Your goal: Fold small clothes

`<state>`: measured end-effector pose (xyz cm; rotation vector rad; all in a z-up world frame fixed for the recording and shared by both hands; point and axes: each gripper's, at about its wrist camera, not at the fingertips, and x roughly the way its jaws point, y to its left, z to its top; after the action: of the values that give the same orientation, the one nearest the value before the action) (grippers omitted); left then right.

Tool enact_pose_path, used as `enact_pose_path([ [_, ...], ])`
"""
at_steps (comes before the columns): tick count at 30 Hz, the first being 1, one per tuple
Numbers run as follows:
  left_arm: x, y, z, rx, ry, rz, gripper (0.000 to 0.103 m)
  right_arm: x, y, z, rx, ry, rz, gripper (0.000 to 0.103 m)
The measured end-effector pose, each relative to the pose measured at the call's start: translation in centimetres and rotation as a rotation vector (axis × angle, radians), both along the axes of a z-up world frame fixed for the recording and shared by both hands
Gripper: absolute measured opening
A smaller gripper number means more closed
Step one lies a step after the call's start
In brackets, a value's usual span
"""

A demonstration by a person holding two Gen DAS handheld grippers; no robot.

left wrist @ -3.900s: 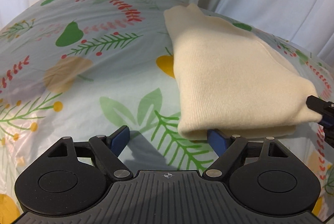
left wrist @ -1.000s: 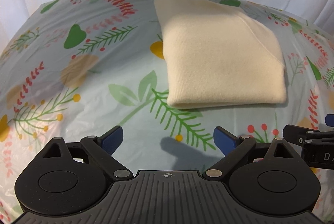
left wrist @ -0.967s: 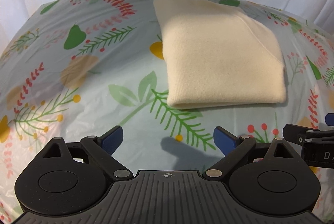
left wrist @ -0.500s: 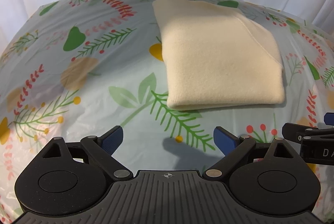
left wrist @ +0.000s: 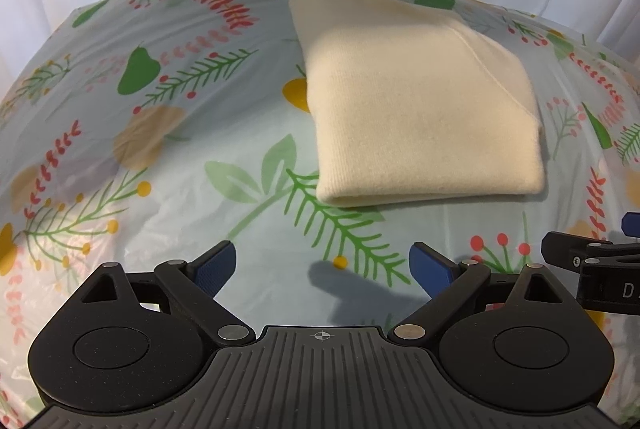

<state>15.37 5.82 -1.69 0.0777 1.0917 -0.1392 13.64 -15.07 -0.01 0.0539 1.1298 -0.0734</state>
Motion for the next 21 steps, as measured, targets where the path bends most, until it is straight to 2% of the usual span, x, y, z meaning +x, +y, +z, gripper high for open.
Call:
enact_pose_path([
  [21, 0.34, -0.47, -0.42, 0.000, 0.009, -0.009, 0.097, 0.27, -0.42, -0.17, 0.012, 0.006, -0.004, 0.099],
])
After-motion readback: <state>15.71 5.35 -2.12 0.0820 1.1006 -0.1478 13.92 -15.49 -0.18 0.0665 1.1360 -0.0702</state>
